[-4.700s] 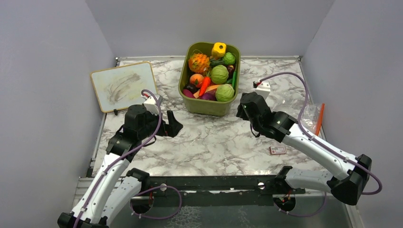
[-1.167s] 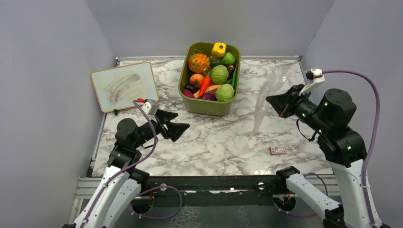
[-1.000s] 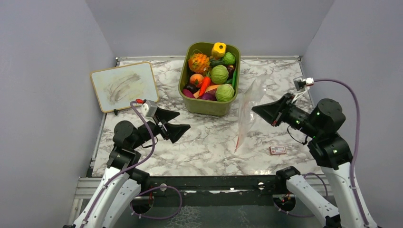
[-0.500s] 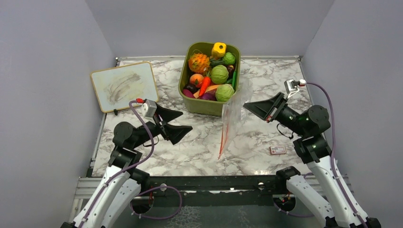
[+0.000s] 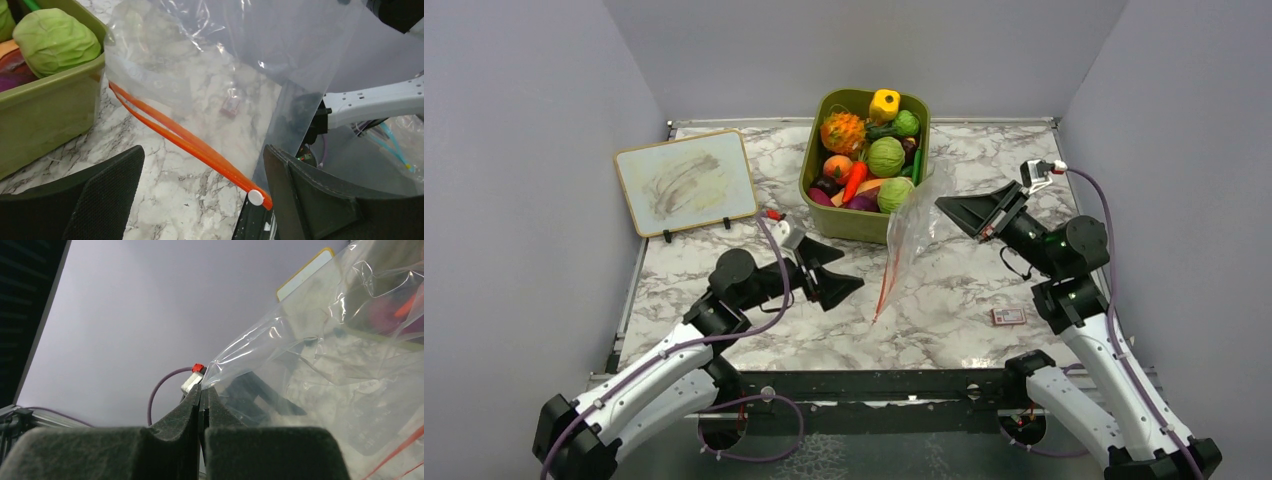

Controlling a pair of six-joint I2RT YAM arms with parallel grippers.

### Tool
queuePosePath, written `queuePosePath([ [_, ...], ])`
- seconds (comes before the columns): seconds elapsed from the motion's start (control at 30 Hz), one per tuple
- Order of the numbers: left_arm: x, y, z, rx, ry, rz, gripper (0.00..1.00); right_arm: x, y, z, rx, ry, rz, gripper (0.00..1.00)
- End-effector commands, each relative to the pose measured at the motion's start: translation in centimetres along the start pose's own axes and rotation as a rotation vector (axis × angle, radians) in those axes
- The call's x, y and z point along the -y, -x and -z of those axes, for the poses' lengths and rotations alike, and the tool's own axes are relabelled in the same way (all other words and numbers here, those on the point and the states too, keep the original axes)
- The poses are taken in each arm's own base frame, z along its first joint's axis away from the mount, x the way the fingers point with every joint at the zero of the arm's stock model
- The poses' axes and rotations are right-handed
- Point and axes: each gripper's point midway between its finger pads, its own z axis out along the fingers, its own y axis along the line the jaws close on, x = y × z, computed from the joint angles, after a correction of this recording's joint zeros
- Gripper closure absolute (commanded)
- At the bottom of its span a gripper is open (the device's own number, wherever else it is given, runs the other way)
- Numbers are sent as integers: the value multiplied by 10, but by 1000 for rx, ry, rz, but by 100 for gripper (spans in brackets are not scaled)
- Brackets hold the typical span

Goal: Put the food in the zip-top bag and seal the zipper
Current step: Open the zipper of the food storage bag at the center of the board.

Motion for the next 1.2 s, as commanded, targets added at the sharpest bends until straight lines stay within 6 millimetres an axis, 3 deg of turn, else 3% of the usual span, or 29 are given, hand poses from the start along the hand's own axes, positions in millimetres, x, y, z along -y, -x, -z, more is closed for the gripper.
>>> queuePosePath([
  [0.0, 6, 25, -21, 91, 44, -142, 8, -4, 7, -5, 38, 28, -16, 99],
  [0.27, 36, 19, -36, 123, -77, -202, 5, 10, 10, -8, 59, -13, -49, 99],
  [0.43, 42, 10, -50, 80, -104, -191, 5, 18, 11, -10, 73, -20, -81, 99],
  [0.83, 63, 0, -60, 53, -165, -161, 5, 28, 14, -8, 105, -48, -93, 99],
  [1.17, 41, -7, -62, 60, -47, -168, 30, 33, 9, -2, 101, -68, -97, 99],
])
